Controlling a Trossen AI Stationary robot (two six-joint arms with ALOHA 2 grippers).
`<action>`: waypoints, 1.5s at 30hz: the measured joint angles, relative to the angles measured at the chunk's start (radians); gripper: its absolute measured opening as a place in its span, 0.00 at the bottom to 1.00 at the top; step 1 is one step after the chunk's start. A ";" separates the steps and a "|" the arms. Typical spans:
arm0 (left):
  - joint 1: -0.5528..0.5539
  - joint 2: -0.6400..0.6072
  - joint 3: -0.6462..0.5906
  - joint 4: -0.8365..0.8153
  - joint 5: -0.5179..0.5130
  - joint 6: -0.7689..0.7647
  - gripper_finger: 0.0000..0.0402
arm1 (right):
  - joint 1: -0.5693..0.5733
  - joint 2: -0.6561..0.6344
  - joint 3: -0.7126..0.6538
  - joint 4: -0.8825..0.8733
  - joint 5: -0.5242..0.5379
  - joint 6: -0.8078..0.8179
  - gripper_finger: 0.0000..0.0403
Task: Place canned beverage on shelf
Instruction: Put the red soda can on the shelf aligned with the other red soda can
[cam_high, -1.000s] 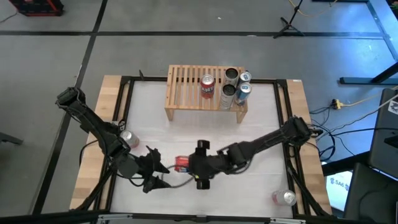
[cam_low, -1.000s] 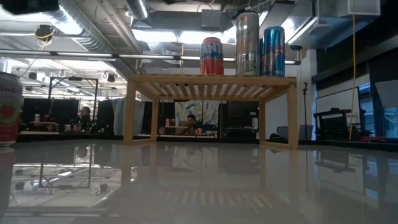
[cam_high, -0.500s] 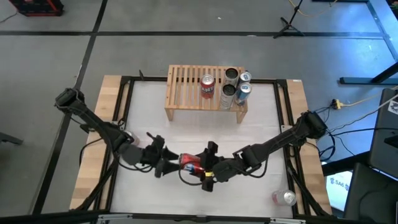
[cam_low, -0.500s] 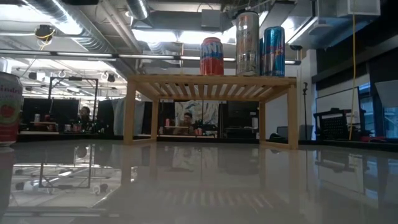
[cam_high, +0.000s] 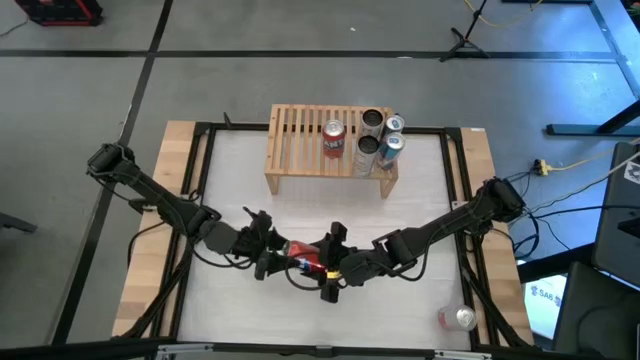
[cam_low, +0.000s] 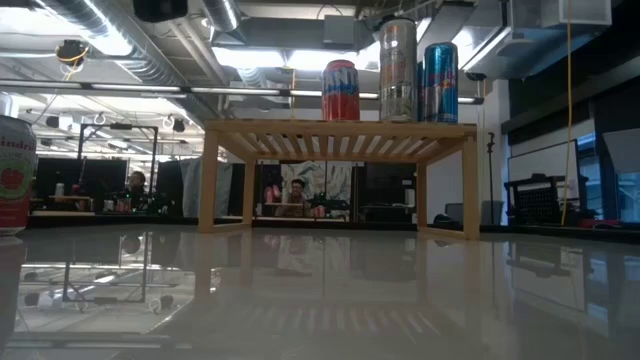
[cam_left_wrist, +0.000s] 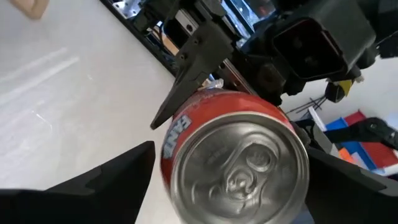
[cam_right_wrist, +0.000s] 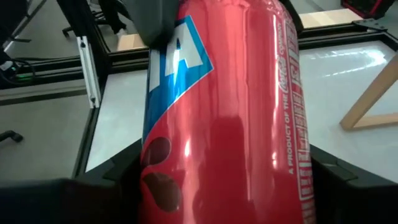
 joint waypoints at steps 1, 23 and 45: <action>0.008 0.000 0.000 -0.001 0.018 0.007 0.87 | -0.004 0.000 0.000 0.002 -0.001 -0.003 0.69; 0.144 -0.023 0.084 -0.211 0.268 0.160 0.69 | 0.011 -0.076 0.043 -0.150 0.021 0.019 0.98; 0.511 0.378 1.079 -1.251 0.178 0.297 0.69 | 0.221 -0.416 0.054 -0.842 0.299 0.176 0.97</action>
